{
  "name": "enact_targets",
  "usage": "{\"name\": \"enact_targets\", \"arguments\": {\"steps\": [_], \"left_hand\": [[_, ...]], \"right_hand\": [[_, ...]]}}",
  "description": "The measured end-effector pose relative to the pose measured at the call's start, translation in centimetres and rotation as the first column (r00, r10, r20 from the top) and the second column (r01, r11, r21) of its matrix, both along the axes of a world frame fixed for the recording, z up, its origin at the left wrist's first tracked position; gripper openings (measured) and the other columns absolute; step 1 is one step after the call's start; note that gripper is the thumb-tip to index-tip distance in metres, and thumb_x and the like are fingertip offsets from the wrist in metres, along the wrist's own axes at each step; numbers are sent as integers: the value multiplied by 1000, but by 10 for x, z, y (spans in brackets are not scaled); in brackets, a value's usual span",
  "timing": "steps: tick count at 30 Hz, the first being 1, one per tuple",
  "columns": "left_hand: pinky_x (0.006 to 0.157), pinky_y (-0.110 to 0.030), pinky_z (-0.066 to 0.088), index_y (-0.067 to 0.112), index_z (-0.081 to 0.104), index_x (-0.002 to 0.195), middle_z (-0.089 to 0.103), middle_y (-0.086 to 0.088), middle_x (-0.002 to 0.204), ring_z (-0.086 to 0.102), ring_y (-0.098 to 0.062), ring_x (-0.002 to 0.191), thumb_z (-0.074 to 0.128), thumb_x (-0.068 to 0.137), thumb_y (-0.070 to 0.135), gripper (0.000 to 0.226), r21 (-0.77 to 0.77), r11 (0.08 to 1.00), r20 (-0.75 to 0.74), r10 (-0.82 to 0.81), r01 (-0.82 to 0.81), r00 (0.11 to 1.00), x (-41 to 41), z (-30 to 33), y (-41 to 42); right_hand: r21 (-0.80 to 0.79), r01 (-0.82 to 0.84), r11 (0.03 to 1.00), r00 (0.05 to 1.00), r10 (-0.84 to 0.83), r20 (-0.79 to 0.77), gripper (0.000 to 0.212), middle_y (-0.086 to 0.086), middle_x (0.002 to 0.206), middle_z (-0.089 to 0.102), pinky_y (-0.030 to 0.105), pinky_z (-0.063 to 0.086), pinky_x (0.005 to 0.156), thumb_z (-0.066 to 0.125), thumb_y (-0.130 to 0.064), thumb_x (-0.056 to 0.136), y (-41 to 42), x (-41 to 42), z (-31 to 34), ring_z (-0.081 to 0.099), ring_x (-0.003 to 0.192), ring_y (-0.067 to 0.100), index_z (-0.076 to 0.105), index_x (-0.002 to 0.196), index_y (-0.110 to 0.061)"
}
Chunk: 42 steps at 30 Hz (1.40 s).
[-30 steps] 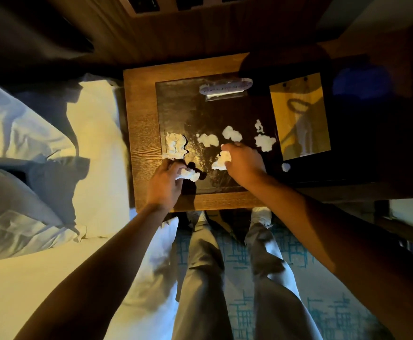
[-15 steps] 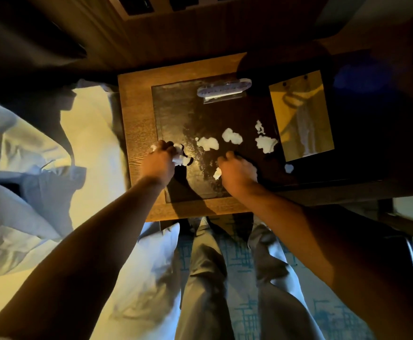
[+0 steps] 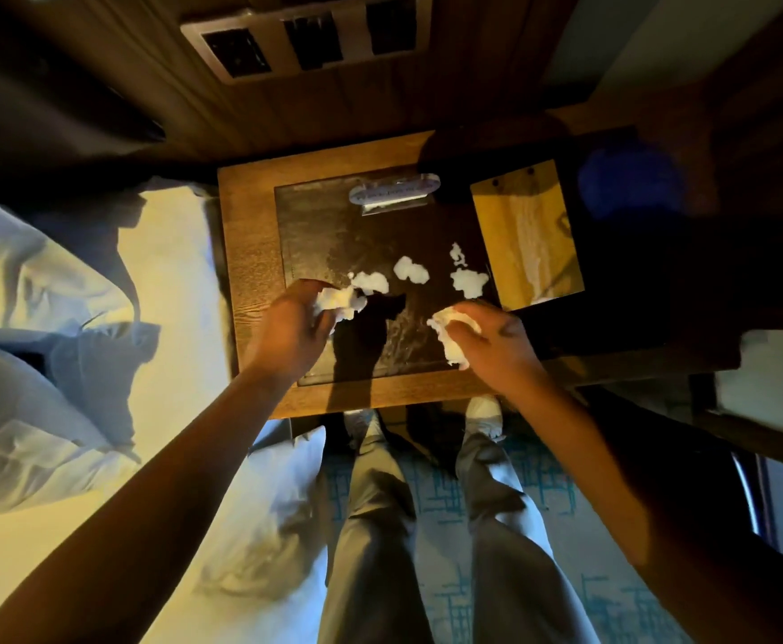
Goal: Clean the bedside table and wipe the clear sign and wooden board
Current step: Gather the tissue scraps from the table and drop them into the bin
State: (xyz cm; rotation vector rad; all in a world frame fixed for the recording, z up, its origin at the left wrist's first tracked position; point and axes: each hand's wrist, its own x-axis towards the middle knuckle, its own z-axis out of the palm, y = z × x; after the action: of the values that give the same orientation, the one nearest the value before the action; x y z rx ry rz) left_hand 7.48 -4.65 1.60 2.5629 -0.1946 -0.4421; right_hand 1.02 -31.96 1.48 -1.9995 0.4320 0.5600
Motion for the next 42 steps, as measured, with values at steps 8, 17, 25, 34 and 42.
{"name": "enact_targets", "arguments": {"steps": [8,17,25,34,42], "left_hand": [[70,-45,53,13,57,121,68,-13,93,65,-33,81,51,92,31,34,-151,986,-44,-78,71,996,-24,73,-81],[83,-31,49,9,54,133,67,-2,114,59,-23,99,41,93,43,54,-235,972,-322,-70,-8,944,-27,88,-158],[61,-20,39,19,54,102,54,3,98,51,0,73,48,99,10,10,-355,865,-234,-450,355,862,-12,84,-209],[85,-36,58,32,70,113,68,9,112,65,-12,102,69,93,26,20,-398,791,-410,-607,465,681,-73,66,-281],[64,-8,49,38,63,109,61,13,109,63,3,90,55,93,15,29,-441,756,-566,-652,483,504,-155,36,-379]], "right_hand": [[232,267,935,962,-272,-11,30,-13,96,74,9,49,70,51,-6,97,-73,-40,57,70,93,3,76,93,-20],[256,462,849,885,-461,-69,49,8,96,72,24,48,56,42,18,85,-141,-91,73,65,75,15,70,102,-19],[338,782,524,600,-780,-178,33,-3,53,61,21,35,35,49,-6,81,-136,-151,72,51,39,13,69,72,-30],[241,922,303,355,-909,-217,14,-17,60,63,13,41,42,56,-38,80,-111,-245,53,55,50,-5,69,79,-35],[244,969,34,74,-985,-154,12,7,60,59,26,41,44,50,-15,84,-149,-353,18,55,46,25,61,83,-17]]}}
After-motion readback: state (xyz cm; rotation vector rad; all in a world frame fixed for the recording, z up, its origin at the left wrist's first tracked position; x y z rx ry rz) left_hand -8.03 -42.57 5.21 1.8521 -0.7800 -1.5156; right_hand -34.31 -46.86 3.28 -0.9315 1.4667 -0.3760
